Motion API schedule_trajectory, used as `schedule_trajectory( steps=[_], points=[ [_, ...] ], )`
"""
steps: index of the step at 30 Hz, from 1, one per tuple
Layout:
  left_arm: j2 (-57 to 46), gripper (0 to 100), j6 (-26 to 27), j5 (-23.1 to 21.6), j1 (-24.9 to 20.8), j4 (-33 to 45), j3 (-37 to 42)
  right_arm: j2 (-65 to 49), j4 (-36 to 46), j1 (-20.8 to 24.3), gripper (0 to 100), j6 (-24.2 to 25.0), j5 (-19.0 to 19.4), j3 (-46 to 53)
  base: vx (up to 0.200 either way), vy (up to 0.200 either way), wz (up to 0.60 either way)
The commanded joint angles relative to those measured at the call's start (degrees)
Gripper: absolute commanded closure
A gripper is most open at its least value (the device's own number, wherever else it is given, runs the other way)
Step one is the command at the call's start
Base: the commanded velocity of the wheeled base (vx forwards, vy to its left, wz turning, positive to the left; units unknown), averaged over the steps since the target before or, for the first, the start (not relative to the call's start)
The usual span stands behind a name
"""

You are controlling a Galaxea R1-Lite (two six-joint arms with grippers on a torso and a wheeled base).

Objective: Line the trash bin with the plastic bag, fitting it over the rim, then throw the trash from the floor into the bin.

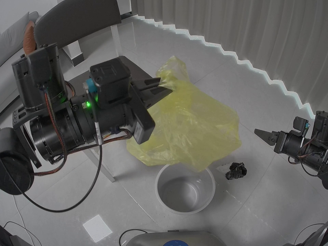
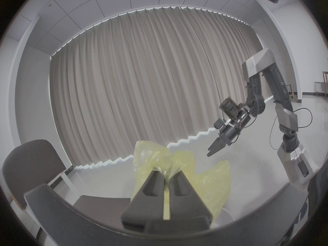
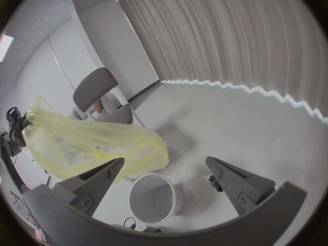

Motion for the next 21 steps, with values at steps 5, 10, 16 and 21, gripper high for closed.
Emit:
schedule_trajectory(
  steps=[5, 10, 16, 21],
  points=[
    [-0.5, 100, -0.1, -0.3, -2.5, -1.4, 0.4, 7.1, -0.8, -2.6, 0, 1.4, 3.2, 0.0, 0.0, 0.0, 0.0],
    [-0.5, 100, -0.4, -0.3, -2.5, -1.4, 0.2, 8.0, -0.8, -2.6, 0, 2.3, 4.5, 0.4, 0.0, 0.0, 0.0],
    [-0.5, 100, -0.5, -0.3, -2.8, -1.4, -0.6, 6.4, -0.7, -2.3, 0, 3.8, 9.0, 1.8, 0.0, 0.0, 0.0],
    [-0.5, 100, -0.5, -0.2, -2.4, -1.4, -0.5, 4.4, -0.2, -2.7, 0, 3.7, 9.3, 2.3, 0.0, 0.0, 0.0]
  ],
)
